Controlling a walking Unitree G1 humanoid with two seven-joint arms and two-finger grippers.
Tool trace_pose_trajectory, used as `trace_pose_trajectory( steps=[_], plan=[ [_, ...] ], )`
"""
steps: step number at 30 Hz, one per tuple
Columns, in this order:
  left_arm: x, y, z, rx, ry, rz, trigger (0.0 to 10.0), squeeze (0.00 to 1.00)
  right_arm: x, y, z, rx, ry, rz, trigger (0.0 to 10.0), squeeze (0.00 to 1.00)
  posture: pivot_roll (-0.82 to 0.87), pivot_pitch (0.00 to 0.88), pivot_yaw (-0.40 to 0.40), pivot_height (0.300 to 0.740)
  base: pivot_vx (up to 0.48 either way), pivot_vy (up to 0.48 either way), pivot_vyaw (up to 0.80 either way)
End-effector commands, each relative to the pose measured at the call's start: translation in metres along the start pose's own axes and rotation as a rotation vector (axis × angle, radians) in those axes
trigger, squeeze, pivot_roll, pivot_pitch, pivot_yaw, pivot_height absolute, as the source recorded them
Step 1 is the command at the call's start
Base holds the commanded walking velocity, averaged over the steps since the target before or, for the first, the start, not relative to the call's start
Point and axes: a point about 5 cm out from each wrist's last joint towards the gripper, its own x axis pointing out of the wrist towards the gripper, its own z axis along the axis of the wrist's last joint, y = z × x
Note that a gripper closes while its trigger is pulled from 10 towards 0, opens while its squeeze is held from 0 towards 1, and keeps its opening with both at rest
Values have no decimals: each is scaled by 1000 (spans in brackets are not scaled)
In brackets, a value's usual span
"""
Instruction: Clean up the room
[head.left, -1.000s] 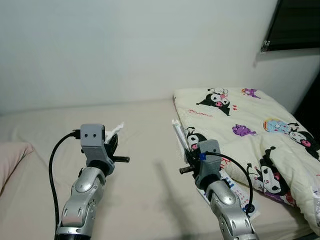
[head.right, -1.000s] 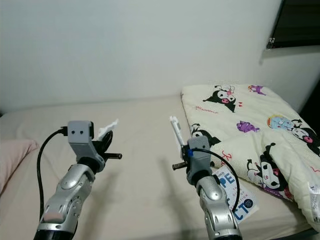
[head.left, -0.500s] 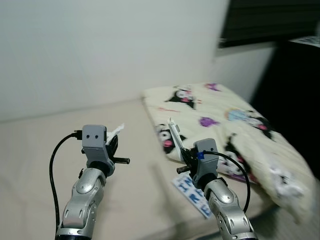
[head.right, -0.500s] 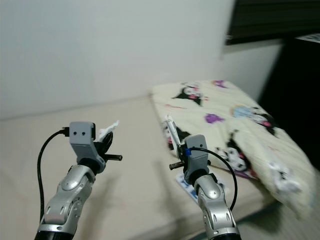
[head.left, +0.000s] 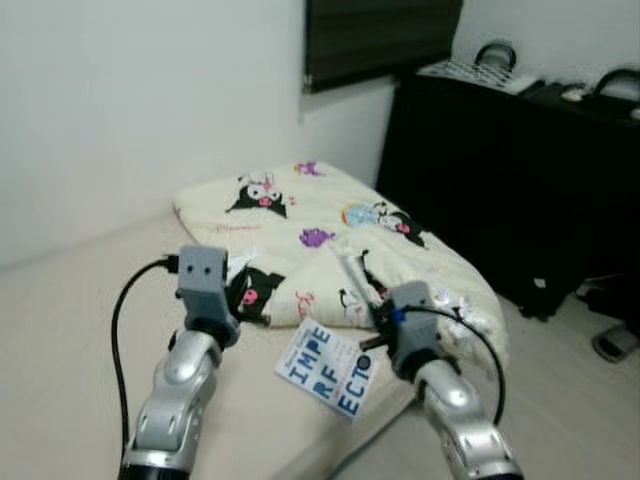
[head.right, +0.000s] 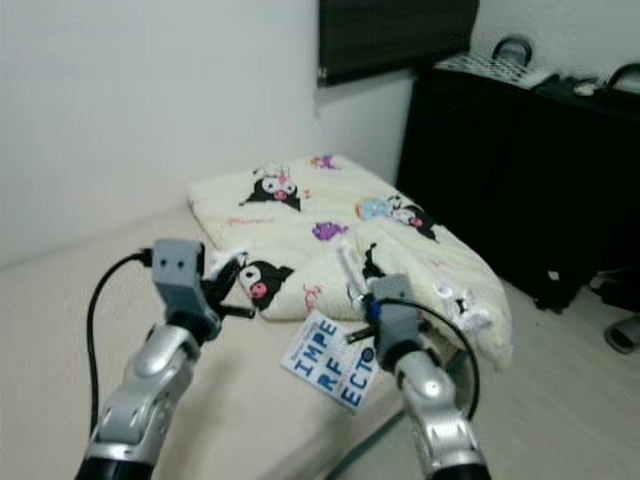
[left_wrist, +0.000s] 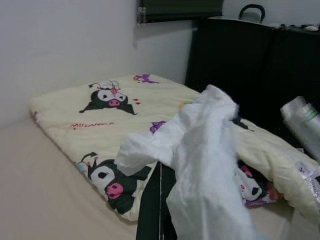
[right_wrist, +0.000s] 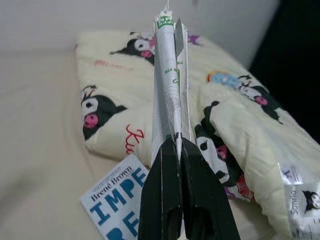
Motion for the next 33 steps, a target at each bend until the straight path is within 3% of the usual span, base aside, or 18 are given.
trace_pose_trajectory(
  steps=[1,23,27,28,30,33],
  plan=[
    [0,2,-5,-15,32,14,10000,0,-1,4,-4,7,11,6,10000,0,47,0,-18,740,0,0,-800],
    [0,7,-15,40,72,12,10000,0,-3,3,-15,-21,40,-17,10000,0,55,0,1,740,0,0,-800],
    [-1,15,-24,60,96,30,10000,0,-6,-4,-22,-16,62,-69,10000,0,54,0,10,740,0,0,-800],
    [-3,25,-32,51,127,48,10000,0,-10,-9,-29,-3,77,-110,10000,0,51,0,18,740,0,0,-800],
    [-4,30,-36,49,137,55,10000,0,-12,-12,-33,0,84,-134,10000,0,51,0,19,740,0,0,-800],
    [-7,40,-41,1,148,91,10000,0,-20,-17,-42,25,95,-169,10000,0,52,0,20,740,0,0,-800]
  ],
)
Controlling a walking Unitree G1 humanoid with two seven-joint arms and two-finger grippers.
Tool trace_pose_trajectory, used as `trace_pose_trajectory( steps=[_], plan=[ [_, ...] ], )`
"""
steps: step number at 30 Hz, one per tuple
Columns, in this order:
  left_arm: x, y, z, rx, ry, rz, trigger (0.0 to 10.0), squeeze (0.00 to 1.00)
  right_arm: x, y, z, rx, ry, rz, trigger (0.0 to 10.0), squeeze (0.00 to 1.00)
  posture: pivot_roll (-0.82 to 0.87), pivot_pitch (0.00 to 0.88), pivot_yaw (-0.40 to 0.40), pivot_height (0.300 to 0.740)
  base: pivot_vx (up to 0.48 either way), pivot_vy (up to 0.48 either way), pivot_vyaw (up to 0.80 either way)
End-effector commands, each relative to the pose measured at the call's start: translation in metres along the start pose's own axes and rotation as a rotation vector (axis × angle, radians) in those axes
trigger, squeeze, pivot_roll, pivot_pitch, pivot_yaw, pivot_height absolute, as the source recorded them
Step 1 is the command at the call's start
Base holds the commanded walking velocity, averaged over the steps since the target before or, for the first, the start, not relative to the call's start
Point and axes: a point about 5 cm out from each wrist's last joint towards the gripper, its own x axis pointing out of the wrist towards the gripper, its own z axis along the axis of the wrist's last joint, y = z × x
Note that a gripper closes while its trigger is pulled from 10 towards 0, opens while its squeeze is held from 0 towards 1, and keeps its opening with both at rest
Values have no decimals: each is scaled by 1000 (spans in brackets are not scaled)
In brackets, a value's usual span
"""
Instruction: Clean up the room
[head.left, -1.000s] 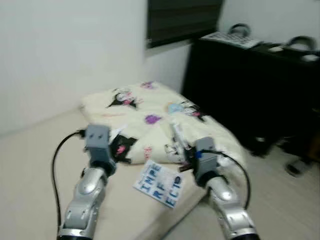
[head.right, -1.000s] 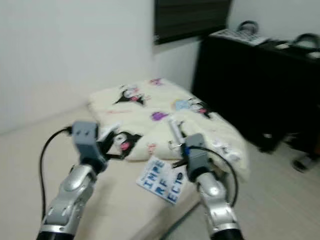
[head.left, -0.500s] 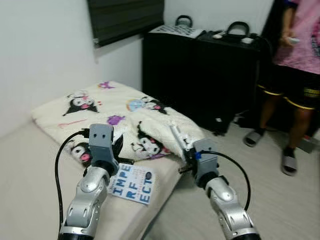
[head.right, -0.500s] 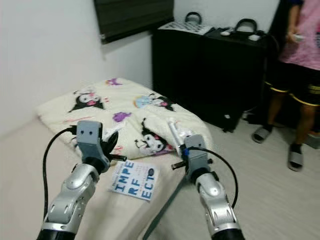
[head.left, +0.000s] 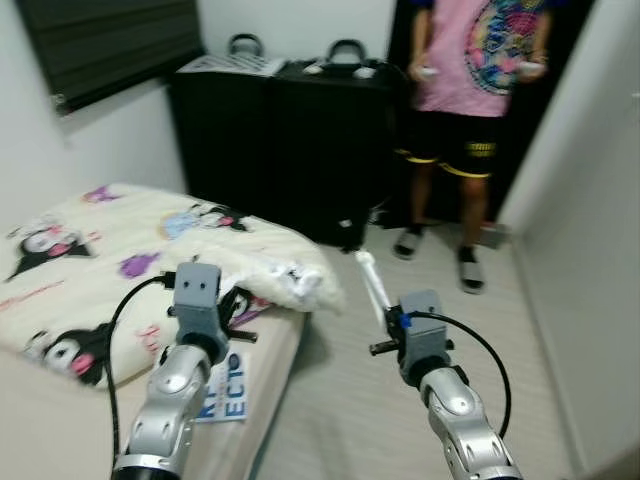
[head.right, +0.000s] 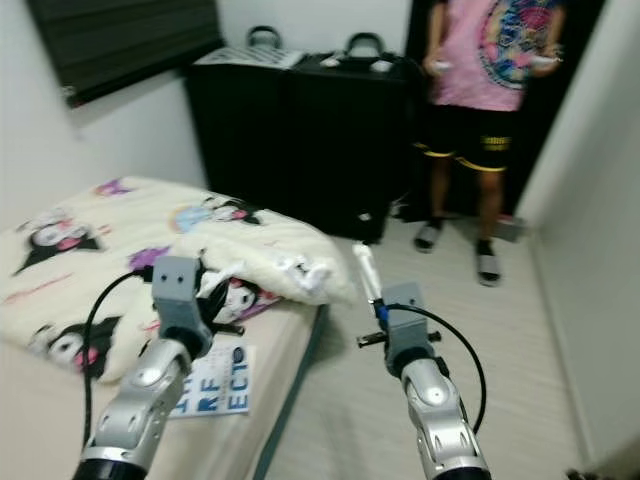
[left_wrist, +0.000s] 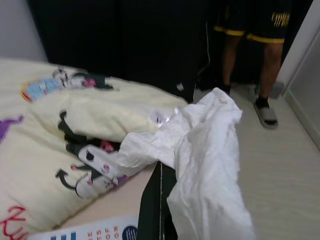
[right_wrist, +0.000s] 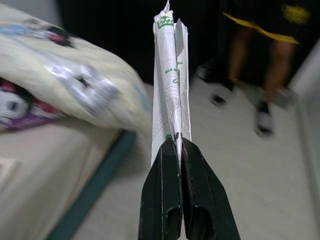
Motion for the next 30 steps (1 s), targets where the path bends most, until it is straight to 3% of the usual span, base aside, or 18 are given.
trace_pose_trajectory(
  steps=[1,9,30],
  plan=[
    [-1,6,-5,-26,9,16,10000,0,-3,-1,-9,27,21,-14,10000,0,52,0,20,740,0,0,-800],
    [1,15,-5,-49,-2,60,10000,0,-10,-6,-23,59,55,-41,10000,0,54,0,16,740,0,0,-800],
    [5,1,-11,-41,17,17,10000,0,-7,2,-26,53,50,-32,10000,0,76,0,19,740,0,0,-800]
  ],
)
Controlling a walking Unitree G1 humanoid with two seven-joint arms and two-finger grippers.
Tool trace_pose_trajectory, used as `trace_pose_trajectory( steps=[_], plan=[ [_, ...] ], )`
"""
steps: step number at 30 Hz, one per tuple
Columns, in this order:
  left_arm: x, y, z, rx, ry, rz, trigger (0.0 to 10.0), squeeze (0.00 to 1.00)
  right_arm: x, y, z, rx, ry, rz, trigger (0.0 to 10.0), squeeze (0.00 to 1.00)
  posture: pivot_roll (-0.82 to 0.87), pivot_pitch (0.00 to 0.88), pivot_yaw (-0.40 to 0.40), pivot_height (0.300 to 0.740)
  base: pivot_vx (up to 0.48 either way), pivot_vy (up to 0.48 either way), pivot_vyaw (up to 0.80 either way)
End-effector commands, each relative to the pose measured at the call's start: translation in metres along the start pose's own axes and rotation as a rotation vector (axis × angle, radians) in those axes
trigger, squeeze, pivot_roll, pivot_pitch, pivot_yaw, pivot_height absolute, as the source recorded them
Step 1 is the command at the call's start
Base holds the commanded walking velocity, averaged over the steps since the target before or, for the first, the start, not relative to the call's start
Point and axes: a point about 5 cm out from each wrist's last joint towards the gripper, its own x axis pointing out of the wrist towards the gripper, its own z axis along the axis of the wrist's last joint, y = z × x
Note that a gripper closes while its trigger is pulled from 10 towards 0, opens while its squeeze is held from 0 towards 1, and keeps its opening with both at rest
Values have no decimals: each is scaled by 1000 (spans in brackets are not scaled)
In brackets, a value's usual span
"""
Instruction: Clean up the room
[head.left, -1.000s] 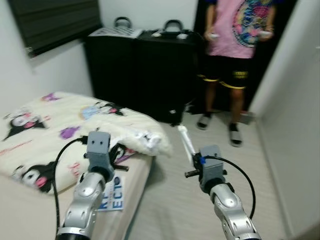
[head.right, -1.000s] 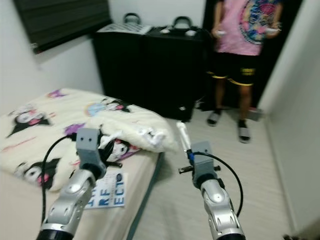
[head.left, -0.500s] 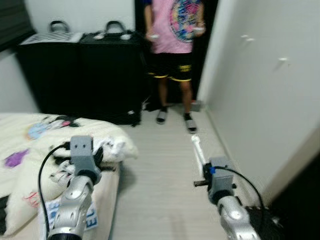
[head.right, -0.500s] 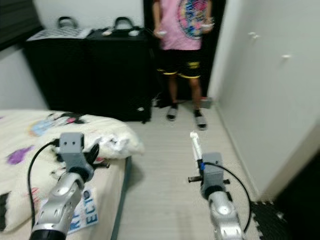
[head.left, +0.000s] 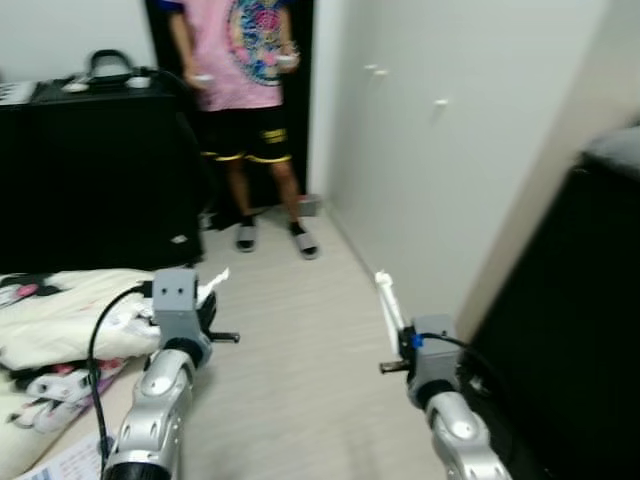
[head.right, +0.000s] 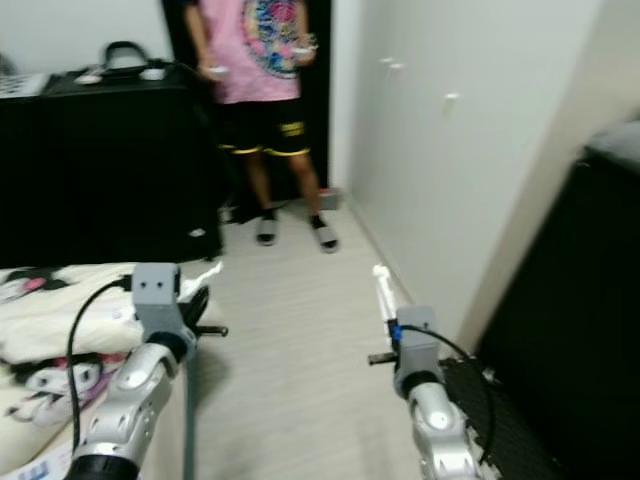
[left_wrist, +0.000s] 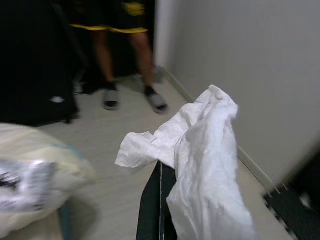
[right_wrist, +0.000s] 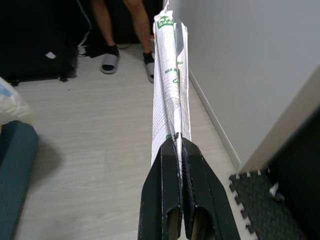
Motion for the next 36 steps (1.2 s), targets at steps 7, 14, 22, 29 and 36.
trace_pose_trajectory(
  steps=[7,14,22,29,36],
  plan=[
    [-3,-3,-10,-26,59,-8,10000,0,-1,-3,-5,8,16,-20,10000,0,74,0,17,740,0,0,-800],
    [-5,-5,-11,-19,63,-16,10000,0,2,-3,-2,5,7,-31,10000,0,73,1,27,740,0,0,-800],
    [-6,-7,-9,5,48,-24,10000,0,-1,-5,-6,9,17,-53,10000,0,73,7,32,740,0,0,-800],
    [-6,-5,-9,4,59,-16,10000,0,-2,-5,-7,9,20,-64,10000,0,71,9,35,740,0,0,-800],
    [-7,-5,-8,1,59,-22,10000,0,-2,-5,-8,11,22,-65,10000,0,72,12,34,740,0,0,-800]
  ],
)
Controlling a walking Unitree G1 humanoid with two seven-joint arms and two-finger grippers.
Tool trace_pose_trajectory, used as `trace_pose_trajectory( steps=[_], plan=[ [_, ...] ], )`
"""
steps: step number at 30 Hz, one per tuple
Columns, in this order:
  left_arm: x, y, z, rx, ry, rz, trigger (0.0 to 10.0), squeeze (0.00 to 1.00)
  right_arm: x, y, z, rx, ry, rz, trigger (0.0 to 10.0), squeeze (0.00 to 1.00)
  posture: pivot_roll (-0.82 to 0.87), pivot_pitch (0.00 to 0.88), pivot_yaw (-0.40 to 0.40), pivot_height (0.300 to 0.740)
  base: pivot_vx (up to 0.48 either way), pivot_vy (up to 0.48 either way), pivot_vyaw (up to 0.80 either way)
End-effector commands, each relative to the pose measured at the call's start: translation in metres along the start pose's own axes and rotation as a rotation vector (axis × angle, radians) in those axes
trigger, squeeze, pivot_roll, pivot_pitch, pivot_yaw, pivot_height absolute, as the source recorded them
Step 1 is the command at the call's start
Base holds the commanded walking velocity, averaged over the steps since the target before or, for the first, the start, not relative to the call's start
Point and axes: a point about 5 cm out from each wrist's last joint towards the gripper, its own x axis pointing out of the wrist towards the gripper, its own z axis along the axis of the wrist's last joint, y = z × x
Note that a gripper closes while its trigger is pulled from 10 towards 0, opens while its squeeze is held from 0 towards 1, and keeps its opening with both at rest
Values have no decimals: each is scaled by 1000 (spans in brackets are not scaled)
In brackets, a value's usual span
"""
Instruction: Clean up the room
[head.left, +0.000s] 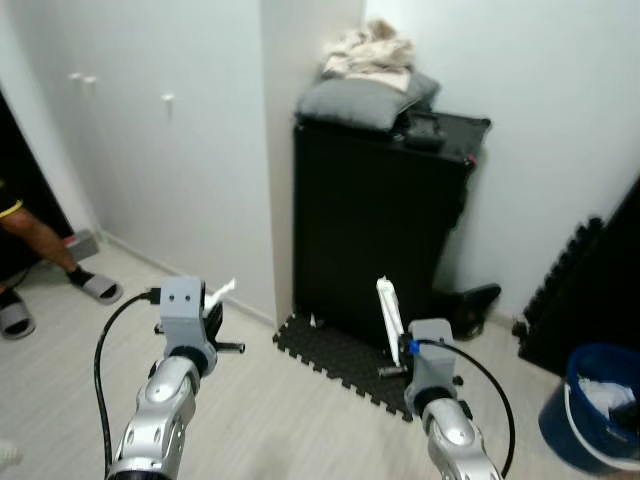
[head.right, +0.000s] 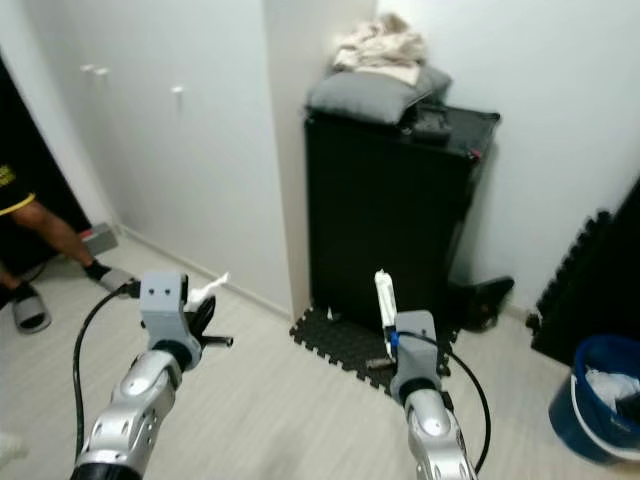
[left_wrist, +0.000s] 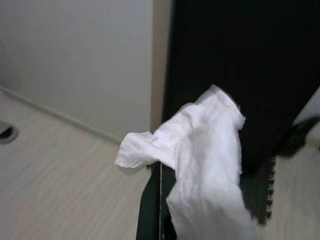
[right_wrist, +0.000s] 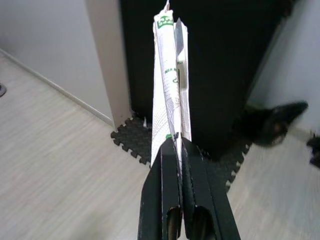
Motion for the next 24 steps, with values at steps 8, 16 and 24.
trace_pose_trajectory(
  steps=[8,16,24],
  plan=[
    [-1,-2,2,12,-6,-24,10000,0,0,-5,1,10,-1,-19,10000,0,72,12,36,740,0,0,-800],
    [0,-3,4,14,-9,-35,10000,0,0,-4,1,15,-2,-17,10000,0,72,13,39,740,0,0,-800],
    [1,-4,5,6,-17,-35,10000,0,0,-5,3,13,-7,-21,10000,0,72,12,37,740,0,0,-800]
  ],
)
